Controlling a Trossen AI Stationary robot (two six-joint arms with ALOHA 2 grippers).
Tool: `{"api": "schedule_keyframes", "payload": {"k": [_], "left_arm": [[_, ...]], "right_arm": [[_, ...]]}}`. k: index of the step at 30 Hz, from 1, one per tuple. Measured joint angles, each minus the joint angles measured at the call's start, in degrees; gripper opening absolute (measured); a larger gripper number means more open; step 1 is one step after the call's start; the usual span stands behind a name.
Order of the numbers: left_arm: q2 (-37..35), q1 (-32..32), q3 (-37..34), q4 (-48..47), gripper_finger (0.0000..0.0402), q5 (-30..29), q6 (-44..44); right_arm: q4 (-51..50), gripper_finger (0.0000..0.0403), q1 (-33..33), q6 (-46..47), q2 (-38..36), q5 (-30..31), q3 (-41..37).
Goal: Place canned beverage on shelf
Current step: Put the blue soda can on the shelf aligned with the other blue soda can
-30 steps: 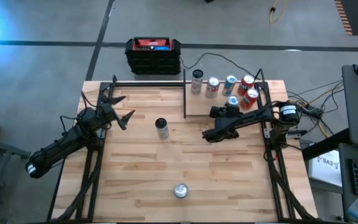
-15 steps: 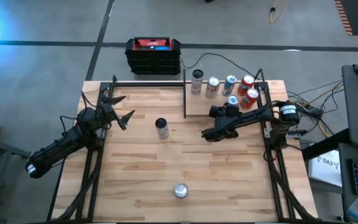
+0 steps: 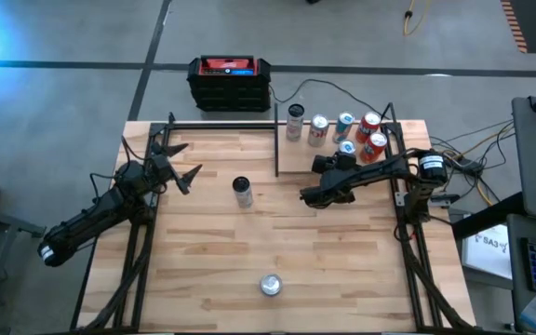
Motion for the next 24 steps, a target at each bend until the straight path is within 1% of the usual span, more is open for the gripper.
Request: {"api": "schedule_keyframes", "payload": {"k": [7,14,24], "left_arm": [[0.0,0.0,0.01,0.0,0.0398,-0.01,0.01],[0.01,0.01,0.0,0.0,0.0398,-0.02,0.01],[0.0,0.01,0.01,0.0,0.0398,-0.01,0.0]], "right_arm": [[0.74,0.0228,-1.13,-0.28,0.0,-0.1,0.0],[1.57,0.0228,-2.21,-0.37,0.0,-1.52,0.02],[2.61,0.0228,-3.17,-0.96,0.0,-1.23,0.02]]}}
